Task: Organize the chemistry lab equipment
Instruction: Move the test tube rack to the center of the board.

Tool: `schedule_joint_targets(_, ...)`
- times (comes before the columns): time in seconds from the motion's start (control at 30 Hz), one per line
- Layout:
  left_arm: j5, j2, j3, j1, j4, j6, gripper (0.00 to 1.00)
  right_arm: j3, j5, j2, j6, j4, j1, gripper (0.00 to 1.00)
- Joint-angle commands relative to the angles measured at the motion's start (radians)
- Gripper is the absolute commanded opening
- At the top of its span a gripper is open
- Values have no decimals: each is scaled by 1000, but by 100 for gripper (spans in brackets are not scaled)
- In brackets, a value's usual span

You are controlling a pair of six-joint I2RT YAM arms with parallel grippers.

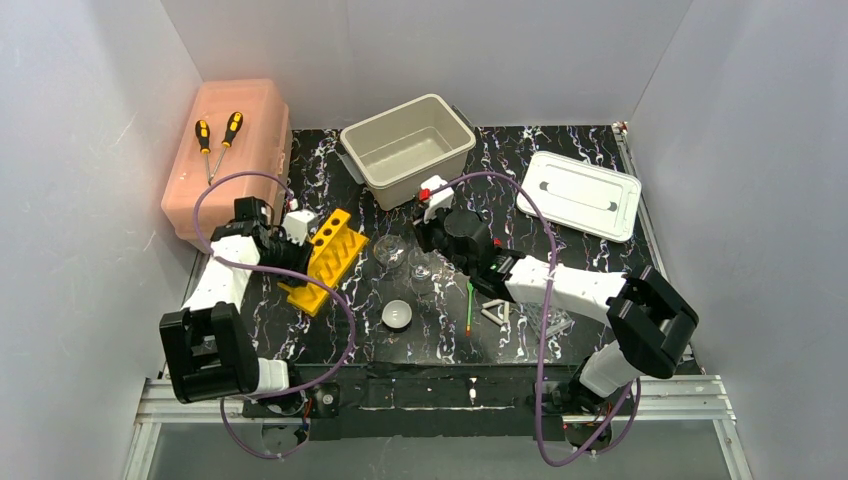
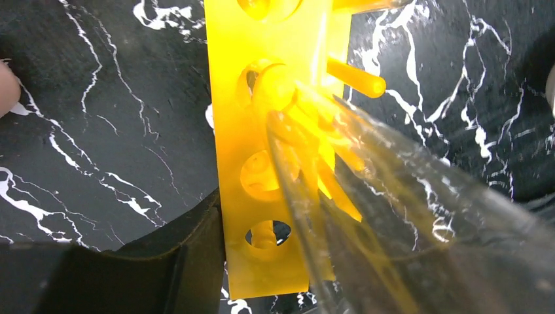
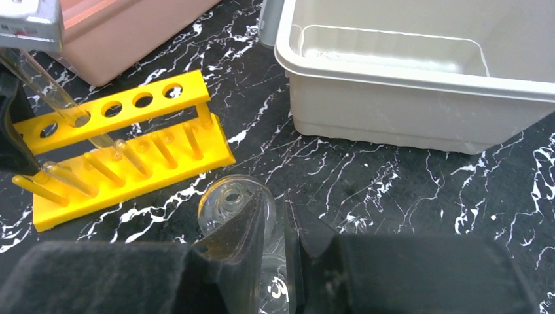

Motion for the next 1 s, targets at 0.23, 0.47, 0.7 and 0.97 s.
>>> schedule_joint_targets(0.23,-171,136,71,-8,189,-203,35,-19,66,-62,-25,27,-32,23)
schedule_joint_targets(0.47,-235,260,152,-33,219,-313,38,35,110,-39,-23,-5,-71,24)
schedule_joint_targets(0.7,-224,311,247,-56,191,-370,69,213,145,74,-19,-122,-135,33)
schedule_joint_targets(0.97,-167,227,303,-58,72,-355,98,507,153,293,-78,-243,-219,36)
